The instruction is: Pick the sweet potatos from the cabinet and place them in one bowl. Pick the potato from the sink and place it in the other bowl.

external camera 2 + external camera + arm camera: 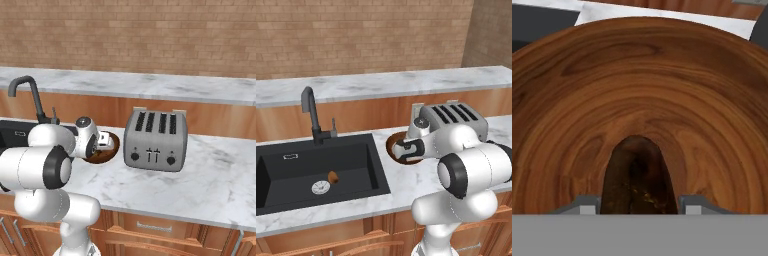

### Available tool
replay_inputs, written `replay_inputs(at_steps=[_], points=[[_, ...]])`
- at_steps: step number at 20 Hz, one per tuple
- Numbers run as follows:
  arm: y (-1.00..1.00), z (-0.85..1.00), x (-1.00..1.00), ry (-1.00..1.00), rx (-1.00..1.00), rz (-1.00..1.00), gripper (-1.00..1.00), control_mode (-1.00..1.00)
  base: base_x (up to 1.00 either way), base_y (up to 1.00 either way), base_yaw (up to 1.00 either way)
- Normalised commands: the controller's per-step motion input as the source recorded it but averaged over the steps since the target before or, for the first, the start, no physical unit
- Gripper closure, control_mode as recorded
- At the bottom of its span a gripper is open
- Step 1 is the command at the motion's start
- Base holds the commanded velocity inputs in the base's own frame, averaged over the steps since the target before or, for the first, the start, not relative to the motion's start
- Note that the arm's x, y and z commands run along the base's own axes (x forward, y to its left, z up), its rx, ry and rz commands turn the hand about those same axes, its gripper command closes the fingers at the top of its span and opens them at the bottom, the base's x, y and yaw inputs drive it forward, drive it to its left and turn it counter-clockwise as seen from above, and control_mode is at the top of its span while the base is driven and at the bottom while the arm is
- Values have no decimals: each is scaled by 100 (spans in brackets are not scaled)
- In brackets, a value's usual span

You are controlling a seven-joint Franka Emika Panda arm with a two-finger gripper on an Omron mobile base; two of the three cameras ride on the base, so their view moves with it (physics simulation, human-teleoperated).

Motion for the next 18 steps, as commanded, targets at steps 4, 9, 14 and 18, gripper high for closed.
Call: replay_inputs(at_steps=[4,9,14,18], points=[[0,0,0,0,0,0,-100,-100,0,0,0],[0,0,0,0,0,0,-100,-100,0,0,0],[0,23,0,-5,0,0,-100,-100,0,0,0],[0,61,-1,-12,0,0,-100,-100,0,0,0]])
